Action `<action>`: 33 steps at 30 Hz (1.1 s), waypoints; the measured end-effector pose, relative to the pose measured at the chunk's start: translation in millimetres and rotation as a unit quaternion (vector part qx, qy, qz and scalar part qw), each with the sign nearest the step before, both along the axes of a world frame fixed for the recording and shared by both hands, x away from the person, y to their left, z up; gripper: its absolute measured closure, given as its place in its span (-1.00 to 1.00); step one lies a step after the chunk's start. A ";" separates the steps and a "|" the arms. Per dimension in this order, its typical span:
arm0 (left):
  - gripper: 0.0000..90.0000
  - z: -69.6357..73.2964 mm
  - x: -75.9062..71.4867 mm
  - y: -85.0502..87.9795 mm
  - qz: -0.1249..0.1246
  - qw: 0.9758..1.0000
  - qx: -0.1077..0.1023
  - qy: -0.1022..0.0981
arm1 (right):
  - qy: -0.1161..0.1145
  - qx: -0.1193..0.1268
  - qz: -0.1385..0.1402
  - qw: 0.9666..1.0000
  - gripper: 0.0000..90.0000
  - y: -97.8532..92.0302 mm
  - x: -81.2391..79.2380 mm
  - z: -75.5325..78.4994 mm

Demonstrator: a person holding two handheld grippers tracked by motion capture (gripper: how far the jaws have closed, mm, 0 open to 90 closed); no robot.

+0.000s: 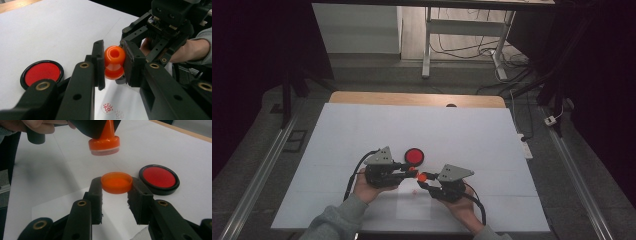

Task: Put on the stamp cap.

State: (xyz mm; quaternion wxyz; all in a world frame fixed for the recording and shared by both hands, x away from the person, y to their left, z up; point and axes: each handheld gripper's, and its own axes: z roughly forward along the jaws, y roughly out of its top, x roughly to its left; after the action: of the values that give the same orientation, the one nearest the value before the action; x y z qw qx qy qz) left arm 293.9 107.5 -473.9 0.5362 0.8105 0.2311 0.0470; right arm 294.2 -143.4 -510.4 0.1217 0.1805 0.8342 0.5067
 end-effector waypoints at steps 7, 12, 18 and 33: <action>0.61 -0.3 0.1 -0.7 -0.002 1.000 0.001 -0.001 | -0.001 0.000 0.004 1.000 0.44 4.5 0.6 0.1; 0.61 -0.5 -0.3 -1.5 -0.002 1.000 0.002 -0.001 | -0.002 0.003 0.006 1.000 0.44 8.0 0.7 0.6; 0.61 -2.1 0.1 -2.8 -0.003 1.000 0.004 0.001 | -0.005 0.005 0.006 1.000 0.44 9.3 0.6 2.1; 0.61 -4.1 0.0 -4.9 -0.005 1.000 0.007 0.002 | -0.007 0.010 0.010 1.000 0.44 12.1 -0.5 3.7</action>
State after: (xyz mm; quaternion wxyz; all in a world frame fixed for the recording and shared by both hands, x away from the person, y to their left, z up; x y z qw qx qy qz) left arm 293.9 102.7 -478.0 0.5302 0.8154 0.2281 0.0444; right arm 293.8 -131.3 -506.7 0.1206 0.1702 0.8300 0.5173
